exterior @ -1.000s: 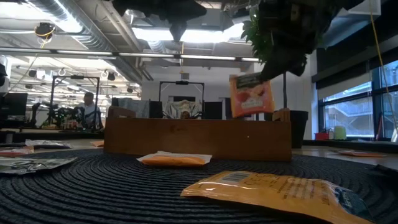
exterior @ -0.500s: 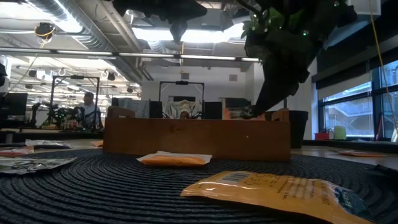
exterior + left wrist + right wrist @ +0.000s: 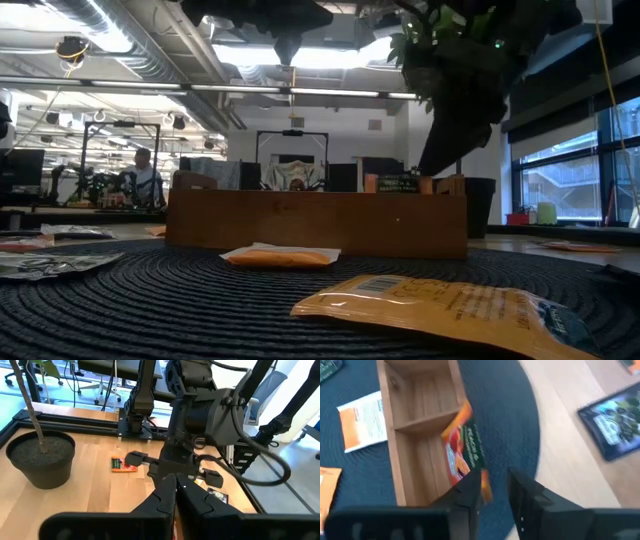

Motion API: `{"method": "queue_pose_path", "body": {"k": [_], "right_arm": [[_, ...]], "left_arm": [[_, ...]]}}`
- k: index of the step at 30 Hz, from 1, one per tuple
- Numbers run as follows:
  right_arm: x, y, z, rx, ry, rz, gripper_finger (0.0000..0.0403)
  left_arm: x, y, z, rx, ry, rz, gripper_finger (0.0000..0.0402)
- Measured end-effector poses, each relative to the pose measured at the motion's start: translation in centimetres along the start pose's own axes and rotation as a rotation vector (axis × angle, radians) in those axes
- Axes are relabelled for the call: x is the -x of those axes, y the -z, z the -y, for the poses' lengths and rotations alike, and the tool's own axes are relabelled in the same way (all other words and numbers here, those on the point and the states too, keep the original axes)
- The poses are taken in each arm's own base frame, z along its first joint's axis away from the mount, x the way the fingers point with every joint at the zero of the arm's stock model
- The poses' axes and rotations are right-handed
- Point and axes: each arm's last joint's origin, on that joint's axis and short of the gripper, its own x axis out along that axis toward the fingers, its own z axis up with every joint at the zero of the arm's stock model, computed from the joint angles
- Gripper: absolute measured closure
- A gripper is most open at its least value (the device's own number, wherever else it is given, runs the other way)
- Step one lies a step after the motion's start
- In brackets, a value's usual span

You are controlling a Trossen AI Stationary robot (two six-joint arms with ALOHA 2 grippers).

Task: Pick & Place Tea
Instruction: Put the orange tea bag into the right section of the wooden organizer

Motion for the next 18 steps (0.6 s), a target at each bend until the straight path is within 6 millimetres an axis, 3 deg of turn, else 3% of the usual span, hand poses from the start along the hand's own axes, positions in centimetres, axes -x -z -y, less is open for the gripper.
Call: {"method": "queue_pose_path", "body": {"k": [6,11,15,18], "right_arm": [[3.5,-0.2,1.1,-0.116,0.039,0.044,0.0289],[7.5,1.9,3.9,-0.458,0.186,-0.088,0.0295],[10.2,3.5,5.3,-0.605,0.299,-0.113,0.0304],[10.9,3.9,5.7,-0.672,0.339,-0.088,0.0309]], "left_arm": [[0.0,0.1,0.0,0.004,0.0,-0.005,0.0399],[0.0,0.1,0.1,0.012,0.003,-0.005,0.0396],[-0.1,0.1,0.0,0.01,0.003,-0.003,0.0392],[-0.5,0.3,-0.2,0.014,-0.001,-0.012,0.0392]]}}
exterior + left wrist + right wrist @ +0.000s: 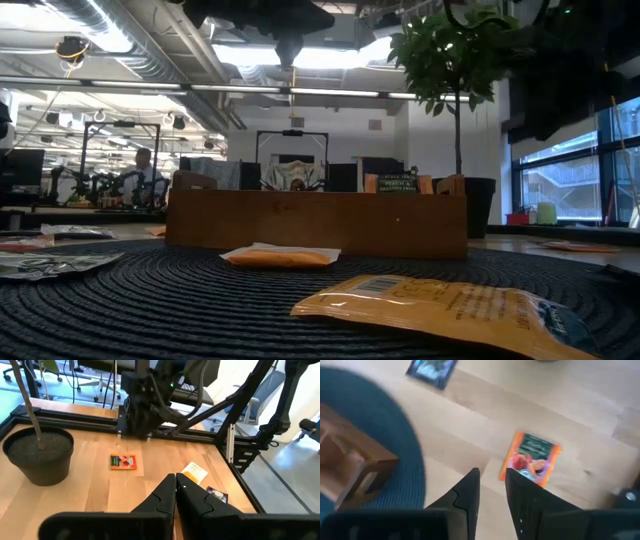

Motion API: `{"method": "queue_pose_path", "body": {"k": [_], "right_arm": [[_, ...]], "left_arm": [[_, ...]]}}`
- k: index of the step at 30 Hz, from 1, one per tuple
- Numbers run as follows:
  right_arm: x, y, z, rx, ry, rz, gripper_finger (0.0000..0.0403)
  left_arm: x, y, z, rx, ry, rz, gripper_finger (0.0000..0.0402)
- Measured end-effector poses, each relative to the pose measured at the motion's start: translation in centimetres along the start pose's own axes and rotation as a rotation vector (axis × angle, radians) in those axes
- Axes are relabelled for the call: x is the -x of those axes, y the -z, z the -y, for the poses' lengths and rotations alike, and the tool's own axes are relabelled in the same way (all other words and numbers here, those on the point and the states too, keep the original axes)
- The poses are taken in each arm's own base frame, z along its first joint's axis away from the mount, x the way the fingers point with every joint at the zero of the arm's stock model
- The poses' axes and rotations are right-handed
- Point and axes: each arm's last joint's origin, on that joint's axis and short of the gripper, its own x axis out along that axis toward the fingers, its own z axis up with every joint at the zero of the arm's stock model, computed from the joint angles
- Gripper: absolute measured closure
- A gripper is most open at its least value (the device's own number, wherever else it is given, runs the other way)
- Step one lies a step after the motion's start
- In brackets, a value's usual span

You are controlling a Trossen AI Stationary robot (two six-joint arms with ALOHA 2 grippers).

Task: Pick & Place Tea
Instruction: Put the orange tea bag into the right section of the wooden organizer

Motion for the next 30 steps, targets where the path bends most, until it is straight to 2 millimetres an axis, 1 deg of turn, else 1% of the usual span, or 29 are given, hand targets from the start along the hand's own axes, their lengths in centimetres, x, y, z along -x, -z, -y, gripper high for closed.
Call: {"method": "queue_pose_path", "body": {"k": [3,5,9,13,16,20,24,26,30], "right_arm": [[-0.1,-0.1,0.0,-0.007,0.01,0.025,0.0306],[-0.3,0.0,-0.2,-0.004,0.021,0.031,0.0293],[-1.0,0.0,-0.6,0.002,0.064,0.033,0.0244],[-2.2,0.0,-1.0,-0.017,0.145,0.085,0.0196],[-3.4,0.4,-1.7,0.046,0.195,0.031,0.0176],[-5.0,0.7,-2.2,0.052,0.265,-0.045,0.0172],[-6.0,0.3,-2.2,0.044,0.306,-0.099,0.0187],[-6.7,0.3,-1.7,0.044,0.296,-0.122,0.0195],[-8.6,1.2,0.2,-0.003,0.225,-0.185,0.0211]], "left_arm": [[-0.5,0.3,-0.3,0.003,-0.005,-0.015,0.0395],[-0.9,0.6,-0.5,0.007,-0.005,-0.024,0.0397],[-1.8,1.3,-0.9,0.024,-0.002,-0.052,0.0399],[-2.8,1.8,-1.2,0.054,0.005,-0.056,0.0396],[-3.5,1.9,-1.1,0.059,0.016,-0.034,0.0394],[-4.0,1.8,-1.2,0.046,0.029,-0.008,0.0397],[-4.1,1.9,-1.1,0.047,0.032,-0.011,0.0399],[-4.1,1.9,-1.1,0.046,0.033,-0.011,0.0398],[-4.1,1.9,-1.1,0.052,0.035,-0.012,0.0394]]}}
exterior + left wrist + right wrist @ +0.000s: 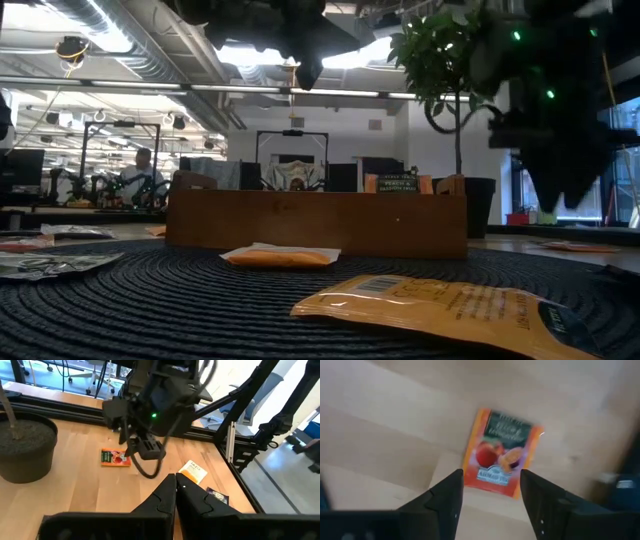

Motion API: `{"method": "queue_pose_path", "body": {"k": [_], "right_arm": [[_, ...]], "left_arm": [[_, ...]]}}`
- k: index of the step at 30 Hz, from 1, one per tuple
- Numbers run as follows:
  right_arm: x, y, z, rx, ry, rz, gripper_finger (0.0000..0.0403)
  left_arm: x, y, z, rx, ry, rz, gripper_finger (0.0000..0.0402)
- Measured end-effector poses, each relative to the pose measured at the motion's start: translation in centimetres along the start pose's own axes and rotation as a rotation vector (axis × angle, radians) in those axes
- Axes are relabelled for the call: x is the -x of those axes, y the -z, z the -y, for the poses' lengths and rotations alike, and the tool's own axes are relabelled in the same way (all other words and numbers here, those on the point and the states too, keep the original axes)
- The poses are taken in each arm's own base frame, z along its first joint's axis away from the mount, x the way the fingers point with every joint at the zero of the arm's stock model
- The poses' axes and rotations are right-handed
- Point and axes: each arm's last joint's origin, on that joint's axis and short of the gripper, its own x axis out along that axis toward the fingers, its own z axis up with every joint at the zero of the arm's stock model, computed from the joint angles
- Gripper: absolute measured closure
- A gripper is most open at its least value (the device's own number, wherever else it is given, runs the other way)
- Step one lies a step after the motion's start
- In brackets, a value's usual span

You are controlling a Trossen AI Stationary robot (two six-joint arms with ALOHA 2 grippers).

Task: Pick & Place Tea
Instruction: Put the orange tea bag into the right section of the wooden organizer

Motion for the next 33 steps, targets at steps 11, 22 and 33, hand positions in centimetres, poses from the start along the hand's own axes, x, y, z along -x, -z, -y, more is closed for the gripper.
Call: {"method": "queue_pose_path", "body": {"k": [11,22,33], "right_arm": [[-3.6,1.1,1.7,0.012,-0.052,0.027,0.0247],[-3.4,2.2,-0.3,0.039,-0.196,0.0,0.0266],[-3.7,4.5,-3.0,0.176,-0.328,0.056,0.0266]], "left_arm": [[0.0,0.0,0.0,0.024,0.0,-0.003,0.0398],[0.0,0.0,0.0,0.033,0.0,-0.003,0.0394],[0.0,0.0,0.0,0.033,-0.016,-0.001,0.0395]]}}
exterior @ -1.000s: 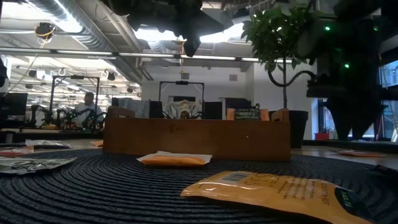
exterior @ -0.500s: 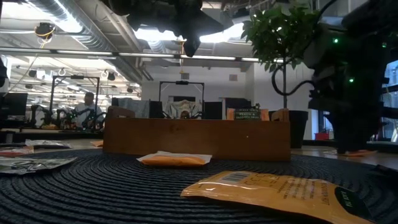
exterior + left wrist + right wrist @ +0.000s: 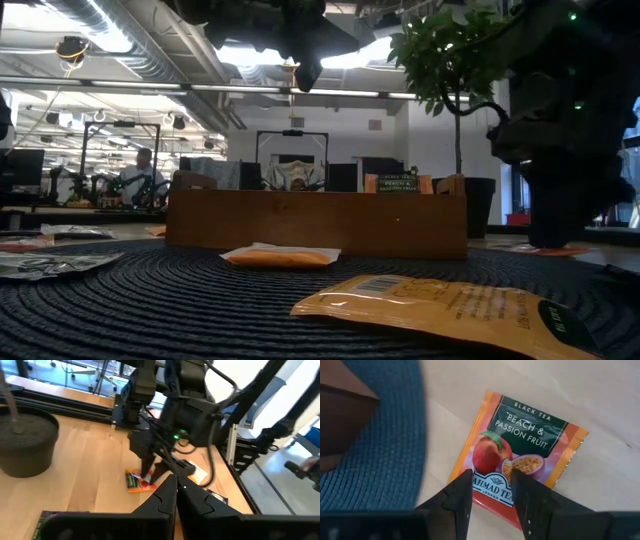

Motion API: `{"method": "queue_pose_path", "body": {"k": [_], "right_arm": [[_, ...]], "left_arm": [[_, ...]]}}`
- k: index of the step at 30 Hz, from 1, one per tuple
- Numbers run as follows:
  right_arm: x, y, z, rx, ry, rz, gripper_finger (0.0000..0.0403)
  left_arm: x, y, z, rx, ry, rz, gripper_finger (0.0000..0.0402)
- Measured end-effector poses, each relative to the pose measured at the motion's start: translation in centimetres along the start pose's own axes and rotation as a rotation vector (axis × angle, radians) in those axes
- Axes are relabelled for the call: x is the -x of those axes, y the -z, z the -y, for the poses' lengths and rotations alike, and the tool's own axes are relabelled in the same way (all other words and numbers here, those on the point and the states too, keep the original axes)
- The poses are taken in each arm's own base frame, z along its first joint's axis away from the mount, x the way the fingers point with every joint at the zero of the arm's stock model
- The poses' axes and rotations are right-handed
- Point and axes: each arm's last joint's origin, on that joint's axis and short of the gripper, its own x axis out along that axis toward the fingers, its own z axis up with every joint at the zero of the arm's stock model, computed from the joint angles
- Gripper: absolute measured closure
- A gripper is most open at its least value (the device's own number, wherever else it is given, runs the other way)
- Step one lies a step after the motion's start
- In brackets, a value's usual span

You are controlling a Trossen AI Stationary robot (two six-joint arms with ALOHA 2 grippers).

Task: Pick & Place Tea
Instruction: Put the orange tea bag into the right section of the wooden organizer

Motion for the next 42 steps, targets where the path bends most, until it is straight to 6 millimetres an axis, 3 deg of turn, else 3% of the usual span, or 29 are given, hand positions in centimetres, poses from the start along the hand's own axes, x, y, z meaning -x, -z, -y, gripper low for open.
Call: {"method": "queue_pose_path", "body": {"k": [8,16,23,27,29,32,35,42], "right_arm": [[-1.2,-1.0,-0.4,0.162,0.014,0.142,0.0266],[-1.0,-2.3,-0.5,0.17,-0.004,0.201,0.0266],[2.4,-3.7,-1.9,0.146,-0.06,0.22,0.0266],[5.5,-4.7,-2.8,0.197,-0.116,0.265,0.0266],[6.9,-5.1,-3.2,0.268,-0.148,0.283,0.0266],[8.8,-5.6,-3.5,0.187,-0.203,0.311,0.0266],[10.0,-5.3,-3.0,0.134,-0.221,0.332,0.0266],[11.4,-3.0,-0.5,-0.005,-0.195,0.353,0.0266]], "left_arm": [[-0.8,0.6,-0.2,0.005,-0.145,0.0,0.0399],[-3.6,3.5,-2.9,0.253,-0.178,-0.078,0.0394],[-6.1,5.1,-4.0,0.283,-0.045,-0.057,0.04],[-7.3,5.9,-4.6,0.281,0.035,-0.053,0.0399],[-8.0,5.8,-5.0,0.294,0.054,-0.057,0.04],[-9.3,4.7,-5.4,0.279,0.121,-0.054,0.0399],[-11.1,4.0,-5.4,0.233,0.146,-0.061,0.04],[-14.7,5.0,-5.1,0.17,0.152,-0.121,0.04]]}}
